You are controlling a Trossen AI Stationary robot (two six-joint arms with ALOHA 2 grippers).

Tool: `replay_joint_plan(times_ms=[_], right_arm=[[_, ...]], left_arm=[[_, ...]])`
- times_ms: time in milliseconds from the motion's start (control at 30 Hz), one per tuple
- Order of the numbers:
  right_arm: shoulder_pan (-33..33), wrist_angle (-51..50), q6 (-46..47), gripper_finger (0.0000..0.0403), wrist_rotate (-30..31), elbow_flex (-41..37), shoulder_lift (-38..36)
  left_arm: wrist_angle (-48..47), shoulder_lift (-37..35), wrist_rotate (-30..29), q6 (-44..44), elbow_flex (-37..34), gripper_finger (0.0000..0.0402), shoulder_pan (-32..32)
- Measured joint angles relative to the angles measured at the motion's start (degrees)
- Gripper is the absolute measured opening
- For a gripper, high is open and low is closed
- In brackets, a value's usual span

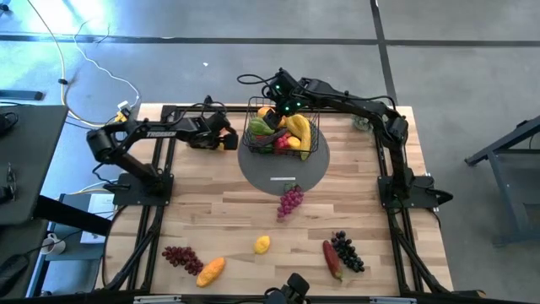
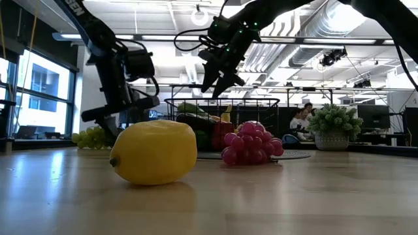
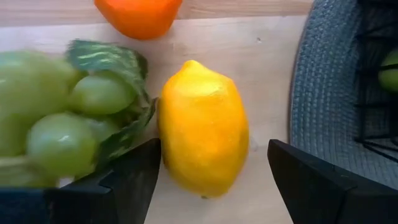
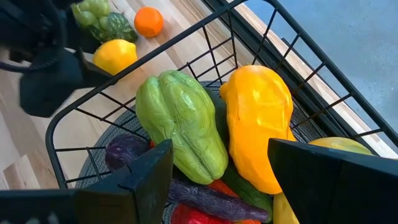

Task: Build produce basket
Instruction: Put the yellow lemon into the wire basket

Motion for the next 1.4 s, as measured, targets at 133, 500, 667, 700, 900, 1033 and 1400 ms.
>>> replay_joint_plan(times_ms=[133,500,667,700,900,1033,1400], right_arm=[[0.00,-0.04,0.14,0.0243,0.00,0.00,0.00],[-0.91,-3.20,0.18,0.0243,0.45,0.00,-0.24],[-2.10,-5.71,2.45,0.0243,0.50,0.00,-0.97],[-2.31,-6.67,3.16,0.0243,0.52,0.00,-1.18],[-2.64,-8.40,6.85,0.0243,0.56,0.00,-3.67],[-2.62,-9.14,8.62,0.0243,0.74,0.00,-5.43],[-2.23,-9.17,14.80,0.0243,5.04,0.00,-9.22]], left_arm=[[1.27,2.06,-0.04,0.15,0.00,0.0283,0.00],[1.73,2.96,-0.84,5.29,0.00,0.0192,0.00],[1.80,2.82,1.06,8.74,0.04,0.0158,0.00],[1.73,2.66,2.00,9.47,0.04,0.0158,0.02],[1.57,-1.42,4.08,11.63,0.02,0.0158,0.01],[1.78,-5.61,4.19,14.57,0.02,0.0158,0.02],[8.82,-18.25,7.38,18.48,0.02,0.0158,-0.01]])
